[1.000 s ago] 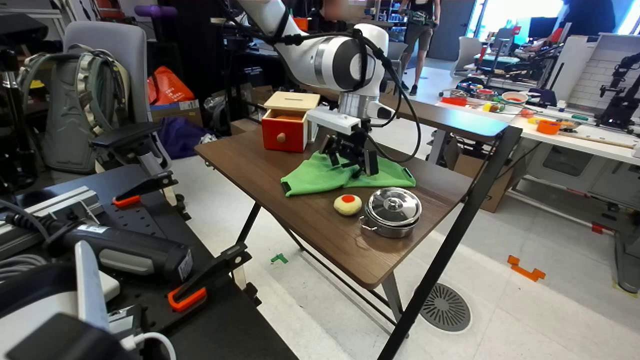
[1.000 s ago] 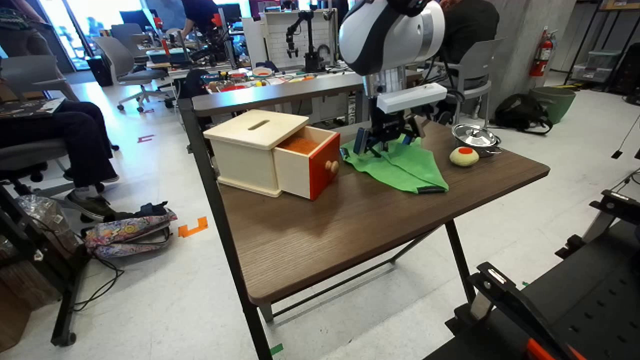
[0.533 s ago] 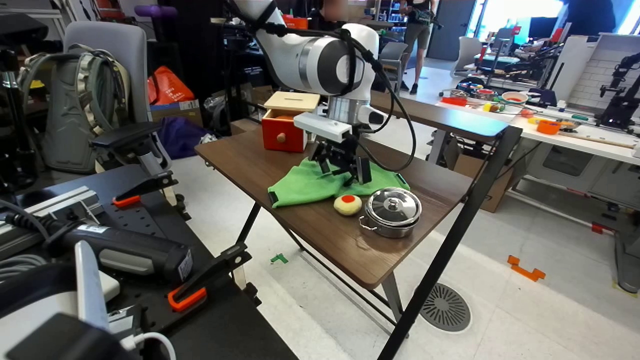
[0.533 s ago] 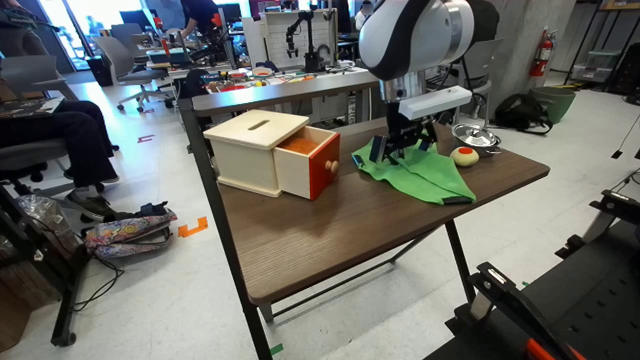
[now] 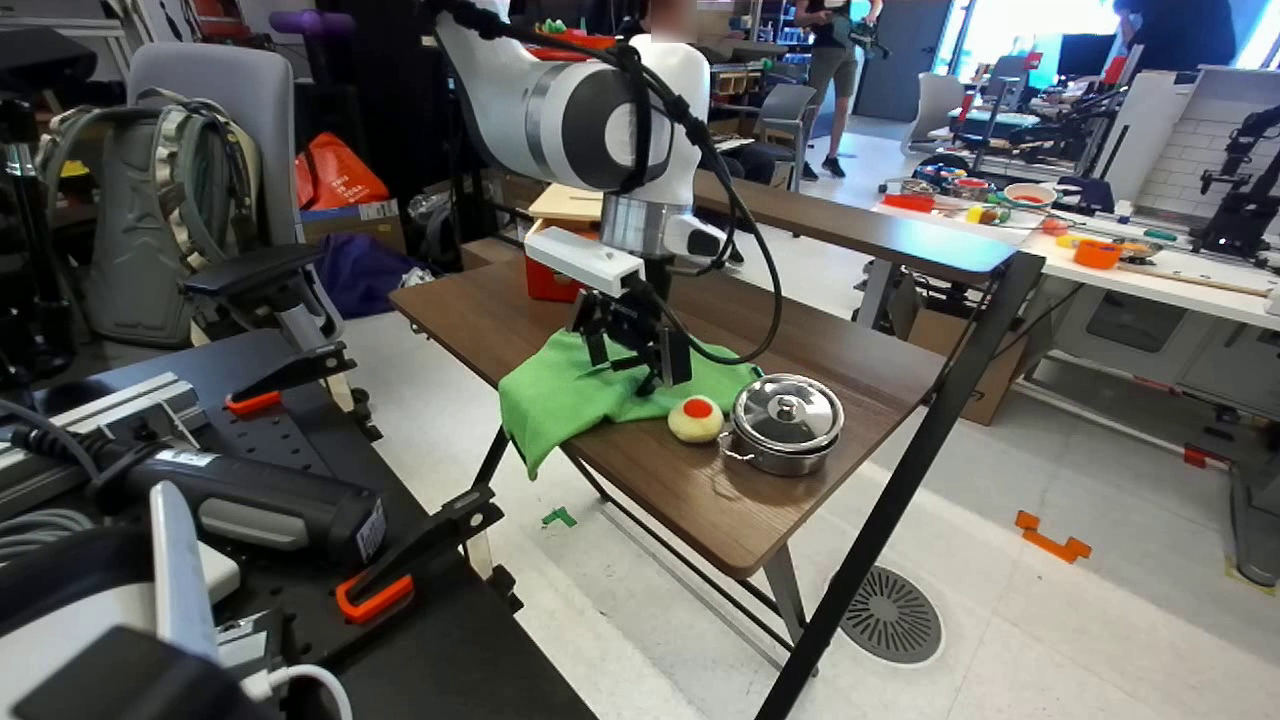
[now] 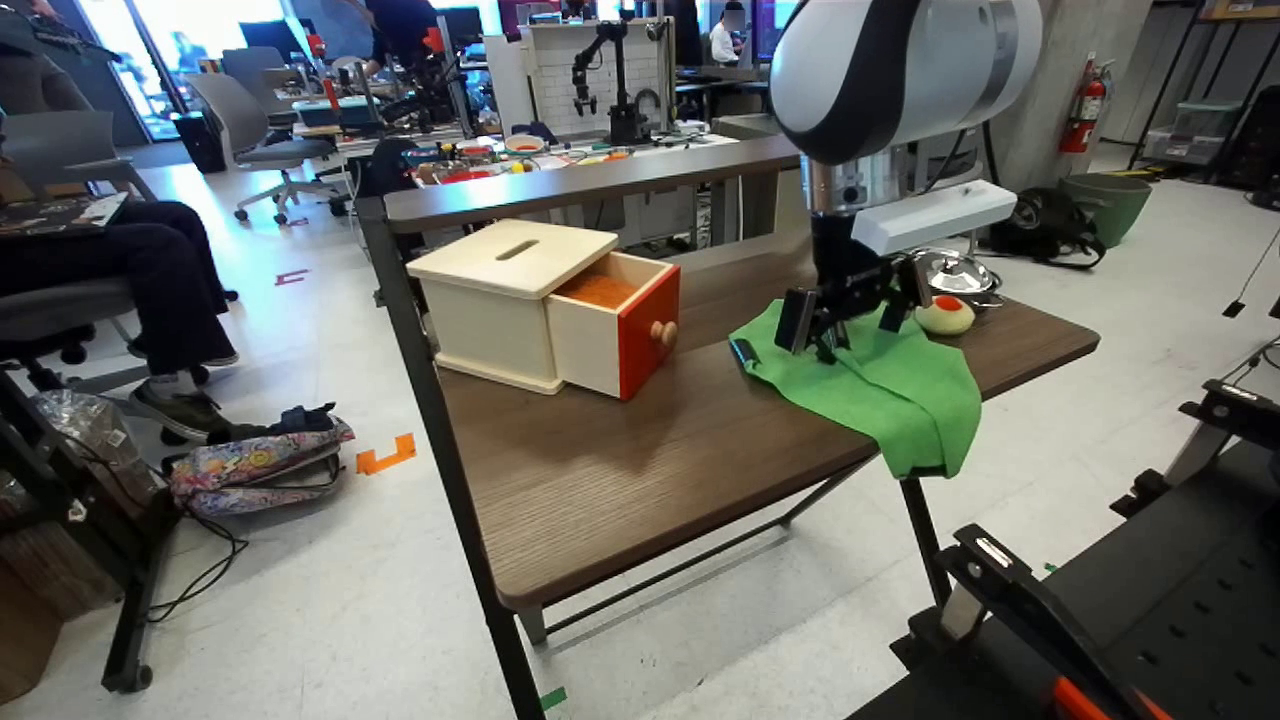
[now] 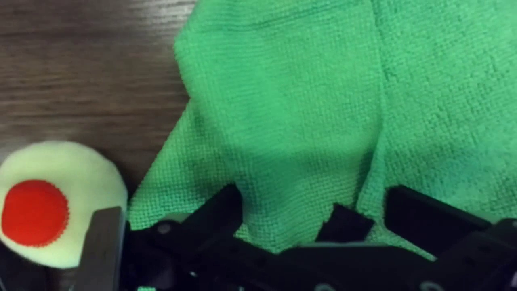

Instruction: Move the green cloth

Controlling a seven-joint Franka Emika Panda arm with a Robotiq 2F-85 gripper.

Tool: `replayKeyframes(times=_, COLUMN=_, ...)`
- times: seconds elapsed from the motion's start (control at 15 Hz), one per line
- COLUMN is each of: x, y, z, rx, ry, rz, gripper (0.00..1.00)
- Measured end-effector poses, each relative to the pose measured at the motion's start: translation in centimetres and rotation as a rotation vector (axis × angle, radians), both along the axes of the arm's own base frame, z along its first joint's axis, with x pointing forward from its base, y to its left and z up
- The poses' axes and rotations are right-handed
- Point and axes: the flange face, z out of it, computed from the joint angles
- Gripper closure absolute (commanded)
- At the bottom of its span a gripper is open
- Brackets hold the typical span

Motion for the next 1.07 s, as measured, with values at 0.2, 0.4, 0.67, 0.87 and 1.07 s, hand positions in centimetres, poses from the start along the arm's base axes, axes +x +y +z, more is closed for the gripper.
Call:
replayKeyframes(times=0.2, x=-1.2, y=0.2, z=1.5, rx=0.007, ry=0.006, rz=-0.008, gripper=0.0)
replayKeyframes(times=0.4, x=-1.2, y=0.5, z=3.7, rx=0.015, ry=-0.016, rz=-0.027, gripper=0.0)
replayKeyframes(times=0.67, x=0.0, y=1.2, z=8.6, rx=0.044, ry=-0.088, rz=-0.075, gripper=0.0)
replayKeyframes(times=0.87, x=0.5, y=1.4, z=13.1, rx=0.104, ry=-0.139, rz=-0.122, gripper=0.0)
replayKeyframes(times=1.07, x=0.5, y=1.2, z=13.8, rx=0.108, ry=-0.145, rz=-0.123, gripper=0.0)
